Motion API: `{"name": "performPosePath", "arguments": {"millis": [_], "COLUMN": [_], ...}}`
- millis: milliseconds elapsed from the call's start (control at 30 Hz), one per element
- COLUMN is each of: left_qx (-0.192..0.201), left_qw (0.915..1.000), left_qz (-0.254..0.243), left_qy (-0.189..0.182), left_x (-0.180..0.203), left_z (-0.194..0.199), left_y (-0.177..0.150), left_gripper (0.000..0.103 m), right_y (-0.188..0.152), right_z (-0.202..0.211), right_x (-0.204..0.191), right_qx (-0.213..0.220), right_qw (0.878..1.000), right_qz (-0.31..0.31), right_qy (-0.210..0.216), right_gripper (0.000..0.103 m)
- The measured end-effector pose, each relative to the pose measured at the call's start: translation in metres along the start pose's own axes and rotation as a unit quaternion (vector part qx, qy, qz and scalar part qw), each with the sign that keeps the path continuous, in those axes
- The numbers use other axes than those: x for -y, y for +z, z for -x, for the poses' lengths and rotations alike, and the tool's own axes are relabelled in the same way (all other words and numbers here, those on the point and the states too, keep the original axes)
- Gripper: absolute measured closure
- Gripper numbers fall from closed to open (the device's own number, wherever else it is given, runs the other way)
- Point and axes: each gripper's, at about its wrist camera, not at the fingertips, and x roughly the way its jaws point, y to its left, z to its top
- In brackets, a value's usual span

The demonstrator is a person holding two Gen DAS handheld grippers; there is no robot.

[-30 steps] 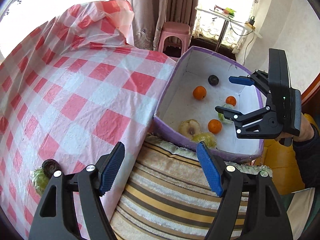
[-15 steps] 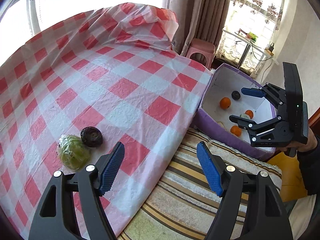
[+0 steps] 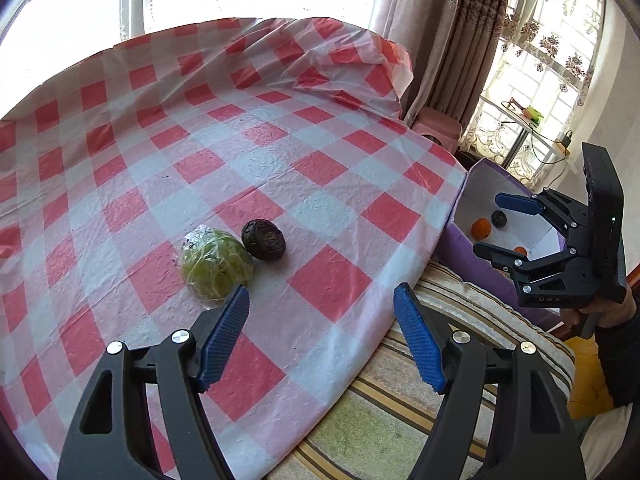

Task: Organize fruits
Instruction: 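Move both open grippers back over the wrapped green fruit and date on the table, then close the left gripper around the wrapped green fruit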

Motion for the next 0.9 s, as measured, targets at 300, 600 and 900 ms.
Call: {"name": "performPosePath", "arguments": {"millis": [300, 600, 900], "left_qx": [0.029, 0.027, 0.014], "left_qw": [0.9984, 0.9965, 0.9949], "left_qz": [0.045, 0.064, 0.081], "left_qy": [0.02, 0.047, 0.059], "left_x": [-0.033, -0.051, -0.07], "left_z": [0.009, 0.001, -0.014], "left_y": [-0.011, -0.022, -0.018], "left_gripper": [0.03, 0.03, 0.031], "right_y": [0.021, 0.036, 0.059], "right_z": [-0.011, -0.03, -0.053], "right_x": [-0.022, -0.05, -0.067], "right_qx": [0.024, 0.022, 0.015], "right_qw": [0.998, 0.995, 0.993], "right_qz": [-0.041, -0.042, -0.038], "right_qy": [0.05, 0.086, 0.109], "right_gripper": [0.018, 0.018, 0.018]}}
